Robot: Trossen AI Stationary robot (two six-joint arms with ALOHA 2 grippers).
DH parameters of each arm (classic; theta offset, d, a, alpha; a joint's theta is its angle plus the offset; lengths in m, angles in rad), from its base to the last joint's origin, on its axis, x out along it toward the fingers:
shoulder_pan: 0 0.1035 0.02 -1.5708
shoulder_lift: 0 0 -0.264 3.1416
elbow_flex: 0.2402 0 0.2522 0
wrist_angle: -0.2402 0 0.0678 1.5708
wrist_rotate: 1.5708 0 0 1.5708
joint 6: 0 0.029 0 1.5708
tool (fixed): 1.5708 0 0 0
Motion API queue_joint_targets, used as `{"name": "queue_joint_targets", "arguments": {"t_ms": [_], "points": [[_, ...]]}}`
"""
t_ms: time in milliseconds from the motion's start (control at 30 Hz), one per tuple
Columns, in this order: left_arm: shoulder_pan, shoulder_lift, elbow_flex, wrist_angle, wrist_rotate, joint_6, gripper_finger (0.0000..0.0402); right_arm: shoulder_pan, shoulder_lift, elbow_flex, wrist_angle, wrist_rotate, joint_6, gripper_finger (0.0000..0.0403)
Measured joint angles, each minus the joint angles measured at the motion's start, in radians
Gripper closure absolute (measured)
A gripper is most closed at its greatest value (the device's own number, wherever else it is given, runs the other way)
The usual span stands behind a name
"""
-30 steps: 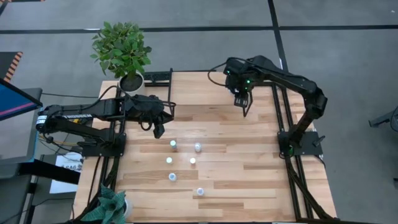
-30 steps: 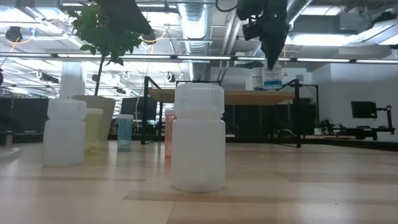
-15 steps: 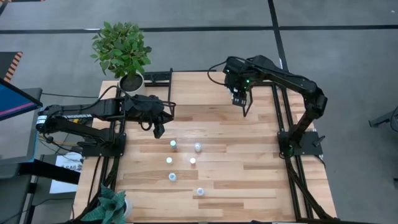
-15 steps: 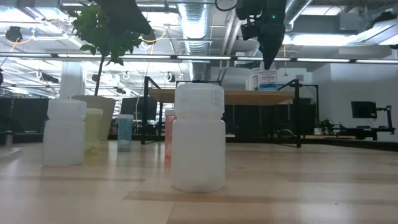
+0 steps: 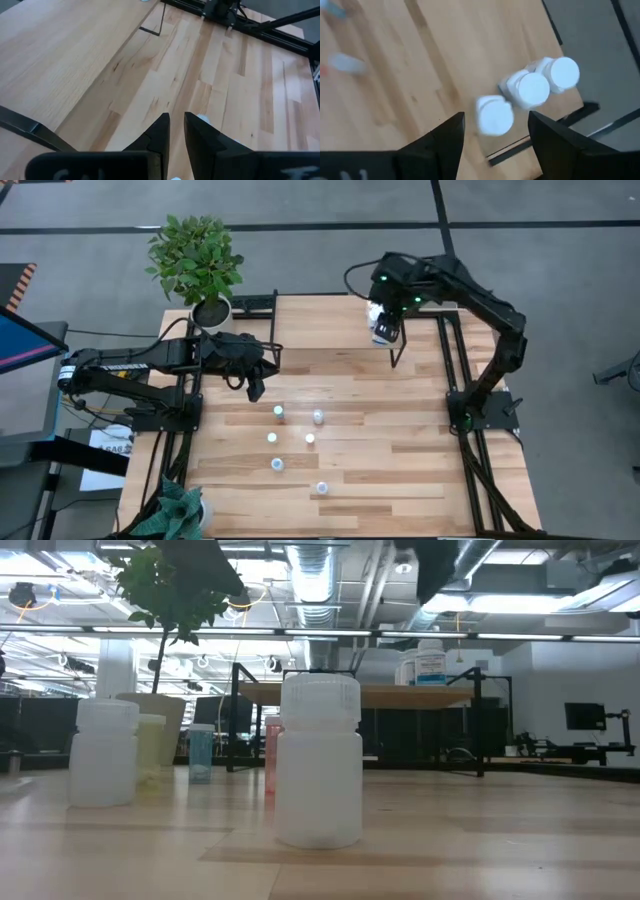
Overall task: Pick and place medicine bottles onto shelf by color
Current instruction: Put the blue pill bottle on the shelf
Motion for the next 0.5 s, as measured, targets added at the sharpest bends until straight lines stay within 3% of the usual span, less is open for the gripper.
{"name": "queue_joint_targets", "arguments": {"t_ms": [133,300,500], "points": [[0.0,0.0,0.0,0.0,0.021,-0.008,0.0359,0.087,-0.046,0.059,0.0,-0.065,0.103,0.0163],[-0.001,0.0,0.0,0.004,0.047,0.029,0.0358,0.243,-0.147,0.039,-0.003,-0.101,0.163,0.0163],[-0.001,0.023,0.0,0.018,0.12,-0.006,0.0327,0.437,-0.266,-0.069,-0.001,0.036,0.388,0.0163]]}}
